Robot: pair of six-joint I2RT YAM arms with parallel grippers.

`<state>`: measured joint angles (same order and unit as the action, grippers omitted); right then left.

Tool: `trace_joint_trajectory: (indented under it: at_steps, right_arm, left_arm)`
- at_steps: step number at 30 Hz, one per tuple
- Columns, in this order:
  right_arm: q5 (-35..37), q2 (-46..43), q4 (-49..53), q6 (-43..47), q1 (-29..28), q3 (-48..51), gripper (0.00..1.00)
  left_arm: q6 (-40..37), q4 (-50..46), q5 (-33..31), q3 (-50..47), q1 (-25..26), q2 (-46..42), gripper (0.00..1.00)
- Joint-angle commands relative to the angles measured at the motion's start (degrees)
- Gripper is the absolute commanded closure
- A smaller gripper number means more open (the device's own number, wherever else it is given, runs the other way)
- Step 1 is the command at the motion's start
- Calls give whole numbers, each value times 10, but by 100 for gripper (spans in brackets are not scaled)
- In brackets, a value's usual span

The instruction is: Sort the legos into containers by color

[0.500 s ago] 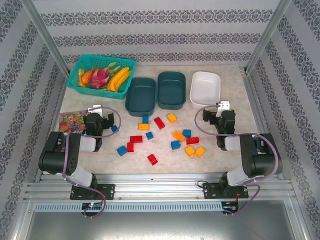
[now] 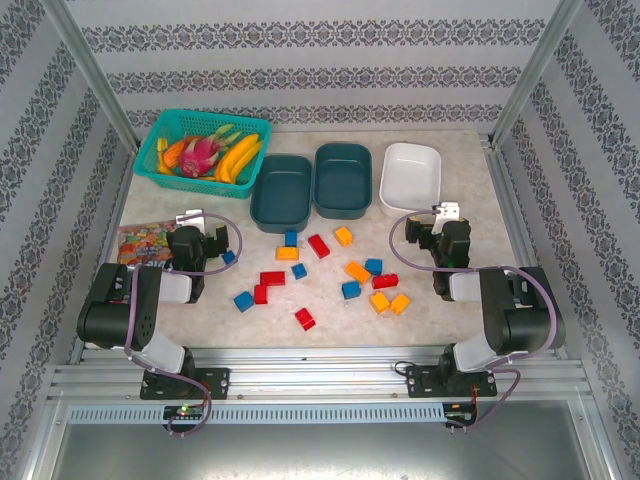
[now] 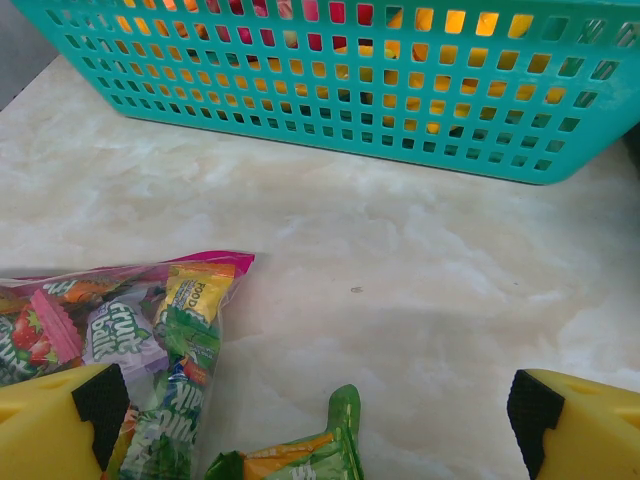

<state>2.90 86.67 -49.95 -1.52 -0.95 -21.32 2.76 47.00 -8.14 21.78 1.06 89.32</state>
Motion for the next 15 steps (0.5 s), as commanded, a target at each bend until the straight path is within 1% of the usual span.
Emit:
trace_joint_trajectory:
  at_steps: [1, 3, 4, 5, 6, 7, 9, 11, 15]
  right_arm:
    - [-5, -2, -13, -4, 1, -7, 2]
    - [-5, -3, -14, -5, 1, -7, 2]
    - [-6, -4, -16, -5, 1, -5, 2]
    - [-4, -8, -27, -8, 2, -2, 2]
    - [0, -24, -20, -7, 1, -1, 2]
    - [18, -58, 26, -7, -4, -7, 2]
    - [81, -139, 155, -12, -20, -36, 2]
    - [119, -212, 260, -40, -26, -76, 2]
    - [170, -326, 395, -44, -62, -158, 2]
  left_arm:
    - [-2, 33, -8, 4, 2, 0, 0]
    - [-6, 28, 3, 4, 2, -14, 0]
    - [-9, -1, 7, 10, 2, -34, 0]
    - [-8, -46, -4, 20, 4, -60, 0]
    - [-1, -85, -28, 27, 9, -89, 0]
    - [7, -113, -52, 25, 16, -124, 0]
    - [26, -136, -95, 6, 30, -195, 0]
    - [47, -219, -133, 4, 48, -288, 0]
    - [56, -372, -171, 25, 85, -458, 0]
